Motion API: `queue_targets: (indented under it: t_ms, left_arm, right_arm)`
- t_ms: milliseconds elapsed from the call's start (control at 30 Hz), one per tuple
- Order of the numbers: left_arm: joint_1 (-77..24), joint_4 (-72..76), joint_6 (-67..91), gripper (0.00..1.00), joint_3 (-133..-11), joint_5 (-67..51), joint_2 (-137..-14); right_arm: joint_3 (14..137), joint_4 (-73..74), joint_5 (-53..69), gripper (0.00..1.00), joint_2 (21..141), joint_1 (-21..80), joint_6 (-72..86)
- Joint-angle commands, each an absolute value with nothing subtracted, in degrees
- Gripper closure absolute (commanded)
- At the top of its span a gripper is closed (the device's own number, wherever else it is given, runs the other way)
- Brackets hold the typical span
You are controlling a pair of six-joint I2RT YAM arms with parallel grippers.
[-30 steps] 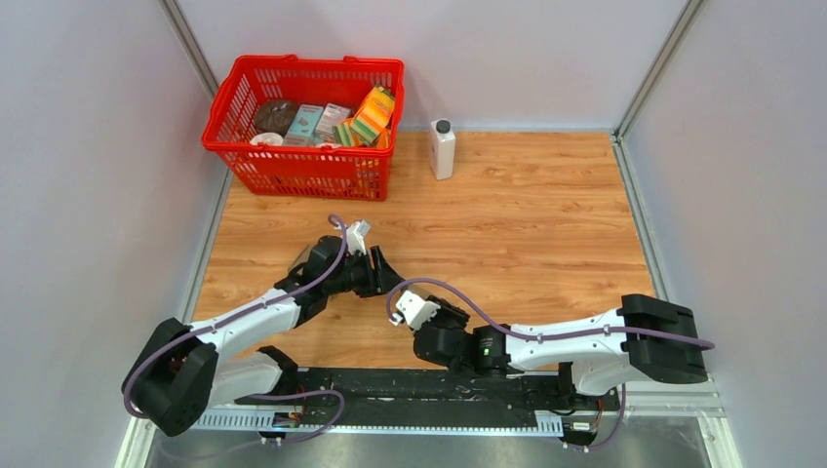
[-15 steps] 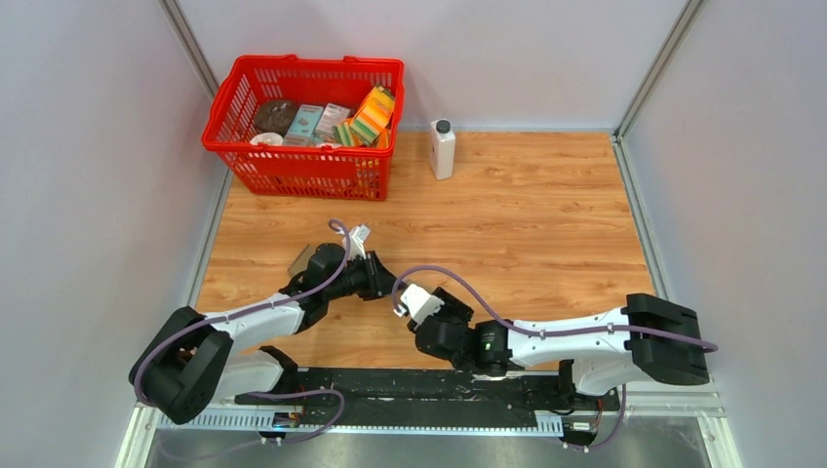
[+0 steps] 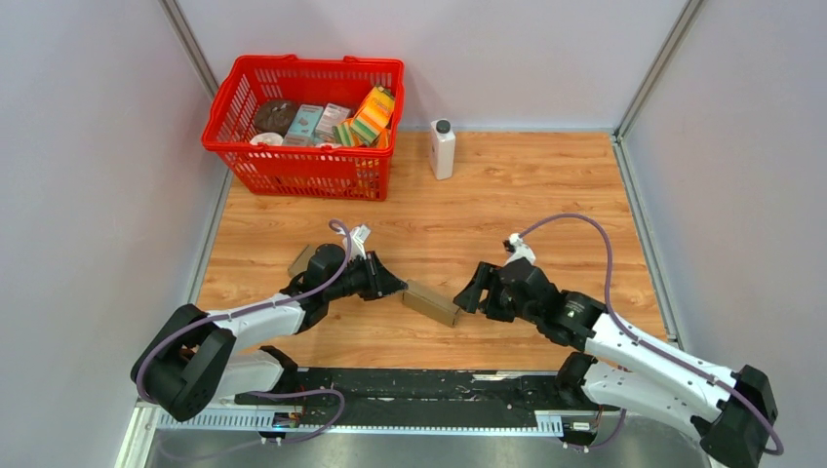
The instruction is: Fold the paper box
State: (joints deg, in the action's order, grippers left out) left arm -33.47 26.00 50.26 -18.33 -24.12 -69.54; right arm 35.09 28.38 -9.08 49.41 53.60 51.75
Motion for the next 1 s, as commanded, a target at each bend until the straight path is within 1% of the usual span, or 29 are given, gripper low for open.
queue_targets:
  t_ms: [0,133,300,333,367,433,500,533,600,633,733,833,967]
  left_arm:
    - [-33.4,20.65,49.3,0.82,-16.26,-22.76,-70.31]
    - [-33.4,21.27,49.4,0.82,-16.0,-23.03,-70.4]
    - [-33.4,21.36,49.22,0.82,-15.91,-23.03,-70.22]
    - [-33.4,21.27,49.22,0.82,-15.91,-23.11,-70.22]
    - [-33.4,21.36,49.22,0.82,-15.91,-23.2,-70.22]
    - [-33.4,21.18,49.22,0.83,-15.91,-23.12,-70.14]
    - [-33.4,21.18,49.04,0.83,-15.82,-23.03,-70.05]
    - [-33.4,21.27,49.04,0.82,-15.82,-23.2,-70.14]
    - [-33.4,21.79,49.22,0.77,-15.73,-24.34,-69.88]
    - [-33.4,22.32,49.57,0.66,-15.73,-24.69,-69.35]
    - [-33.14,20.06,50.1,0.52,-16.87,-25.14,-66.1]
    - [-32.35,14.96,49.05,0.45,-19.5,-25.75,-61.71]
    - [-30.15,9.41,47.12,0.44,-22.32,-26.37,-57.4]
  right_arm:
    - [28.31,19.79,6.93,0.32,45.28,47.56,65.3]
    - [26.55,15.39,9.49,0.33,45.61,46.41,64.86]
    - [23.21,10.03,10.98,0.4,48.42,45.0,64.69]
    - [22.86,9.15,11.33,0.42,49.04,44.48,64.6]
    - [22.07,8.01,11.42,0.48,49.56,44.47,64.43]
    - [21.36,7.3,11.07,0.56,51.32,44.12,63.73]
    - [20.22,6.25,12.03,0.61,52.64,43.86,63.55]
    - [19.78,5.63,12.39,0.69,52.91,43.86,63.46]
    - [18.38,5.19,12.13,0.73,53.35,43.86,63.11]
    - [18.02,5.19,11.87,0.77,53.35,43.68,62.67]
    - [17.75,5.36,11.51,0.83,53.61,43.42,60.56]
    - [17.84,5.97,10.73,0.85,53.17,43.24,59.24]
    - [18.37,6.24,11.34,0.85,52.91,42.36,58.54]
